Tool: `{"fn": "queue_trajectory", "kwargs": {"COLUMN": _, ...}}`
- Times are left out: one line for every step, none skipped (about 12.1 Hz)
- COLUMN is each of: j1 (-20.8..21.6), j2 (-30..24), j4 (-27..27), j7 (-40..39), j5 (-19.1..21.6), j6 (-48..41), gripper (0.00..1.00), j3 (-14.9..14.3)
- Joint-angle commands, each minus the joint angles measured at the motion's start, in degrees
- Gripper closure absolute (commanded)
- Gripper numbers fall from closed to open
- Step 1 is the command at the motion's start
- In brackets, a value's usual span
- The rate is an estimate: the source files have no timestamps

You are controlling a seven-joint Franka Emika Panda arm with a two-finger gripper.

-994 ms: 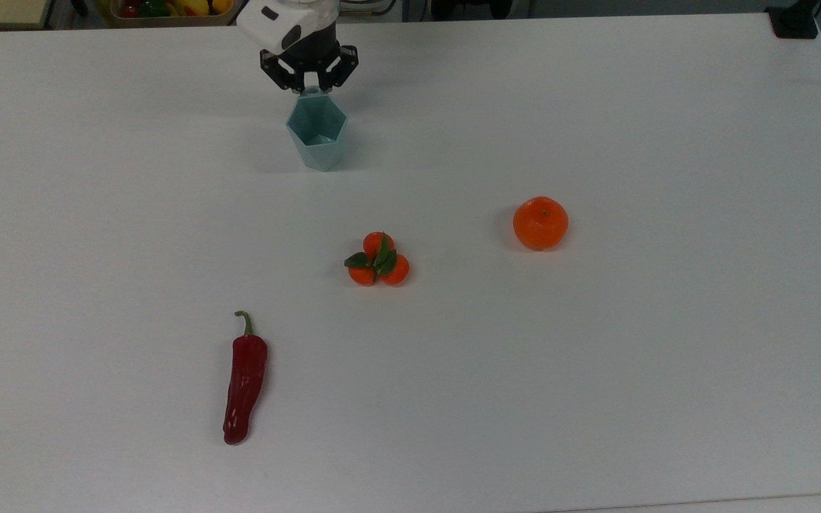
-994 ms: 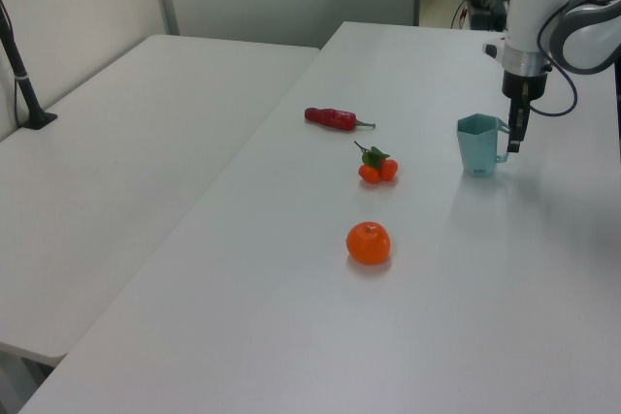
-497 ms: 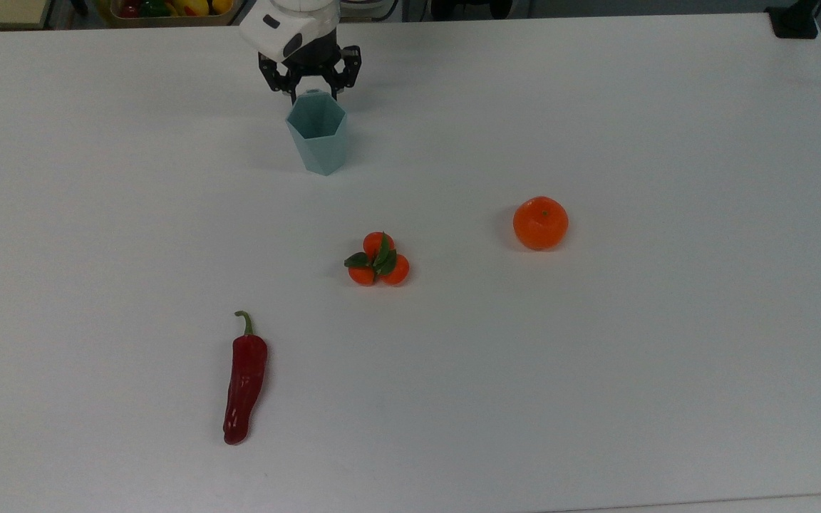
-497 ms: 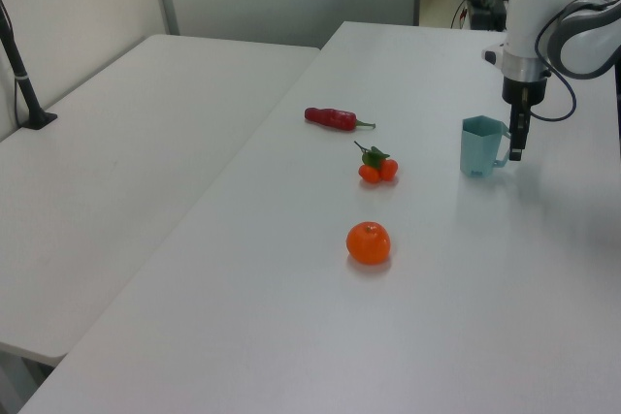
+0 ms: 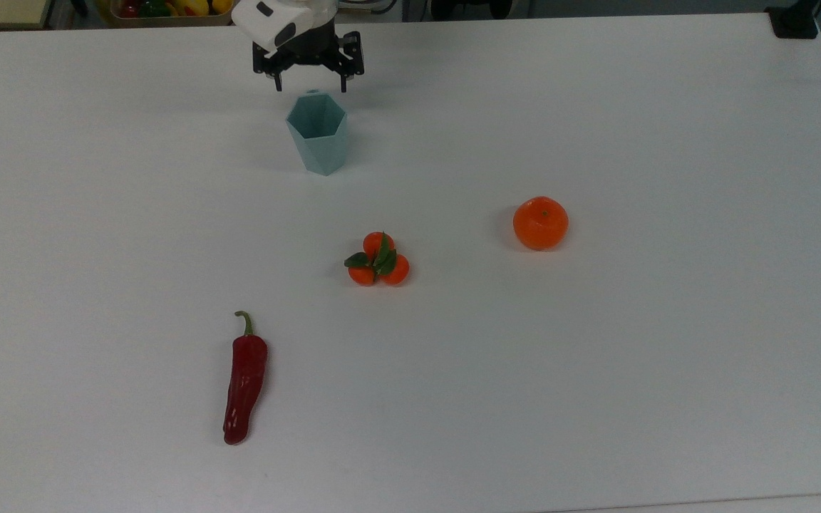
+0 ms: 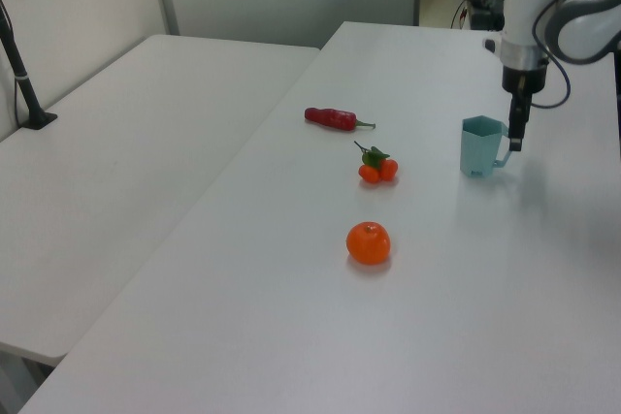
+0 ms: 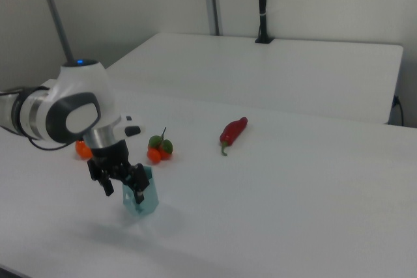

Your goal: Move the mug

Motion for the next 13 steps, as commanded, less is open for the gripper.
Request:
{"fn": "queue_trajectory", "kwargs": {"j1": 0.74, "j2": -0.59, "j4": 13.19, "j7": 3.81, "j5": 1.39, "j6": -15.03, "gripper": 0.0, "j3": 1.26}}
{"fn": "queue_trajectory", "kwargs": {"j1": 1.01, "j2": -0.49, "j4": 20.38, "j7": 3.81, "j5": 4.44, "j6": -21.6, "gripper": 0.0, "j3": 1.52}}
{"fn": "queue_trajectory", "kwargs": {"j1": 1.1, "j2": -0.49, "j4": 25.59, "j7": 3.81, "j5": 6.38, "j6": -26.19, "gripper": 0.0, "j3": 1.7}}
{"fn": "queue_trajectory", "kwargs": {"j1": 1.1, "j2": -0.41, "j4": 30.16, "j7": 4.33, "j5": 7.01, "j6": -29.89, "gripper": 0.0, "j3": 1.7}}
{"fn": "queue_trajectory", "kwargs": {"j1": 1.1, "j2": -0.14, "j4": 34.13, "j7": 6.25, "j5": 8.5, "j6": -32.54, "gripper": 0.0, "j3": 1.7}}
{"fn": "queue_trajectory", "kwargs": {"j1": 1.18, "j2": 0.03, "j4": 37.56, "j7": 8.45, "j5": 9.21, "j6": -35.18, "gripper": 0.0, "j3": 1.7}}
{"fn": "queue_trajectory", "kwargs": {"j1": 1.45, "j2": 0.56, "j4": 40.73, "j7": 8.73, "j5": 9.56, "j6": -37.64, "gripper": 0.0, "j3": 1.79}}
{"fn": "queue_trajectory", "kwargs": {"j1": 1.71, "j2": 1.17, "j4": 42.76, "j7": 8.56, "j5": 10.35, "j6": -40.1, "gripper": 0.0, "j3": 2.05}}
{"fn": "queue_trajectory", "kwargs": {"j1": 1.62, "j2": 1.35, "j4": 42.78, "j7": 8.12, "j5": 10.97, "j6": -39.87, "gripper": 0.0, "j3": 2.05}}
{"fn": "queue_trajectory", "kwargs": {"j1": 1.62, "j2": 1.88, "j4": 42.78, "j7": 7.77, "j5": 11.58, "j6": -38.64, "gripper": 0.0, "j3": 1.88}}
{"fn": "queue_trajectory", "kwargs": {"j1": 1.45, "j2": 3.88, "j4": 43.3, "j7": 6.63, "j5": 11.76, "j6": -34.98, "gripper": 0.0, "j3": 1.18}}
{"fn": "queue_trajectory", "kwargs": {"j1": 1.45, "j2": 5.82, "j4": 44.96, "j7": 5.32, "j5": 11.85, "j6": -33.29, "gripper": 0.0, "j3": 0.91}}
{"fn": "queue_trajectory", "kwargs": {"j1": 1.36, "j2": 6.97, "j4": 45.85, "j7": 3.39, "j5": 11.85, "j6": -32.4, "gripper": 0.0, "j3": 0.21}}
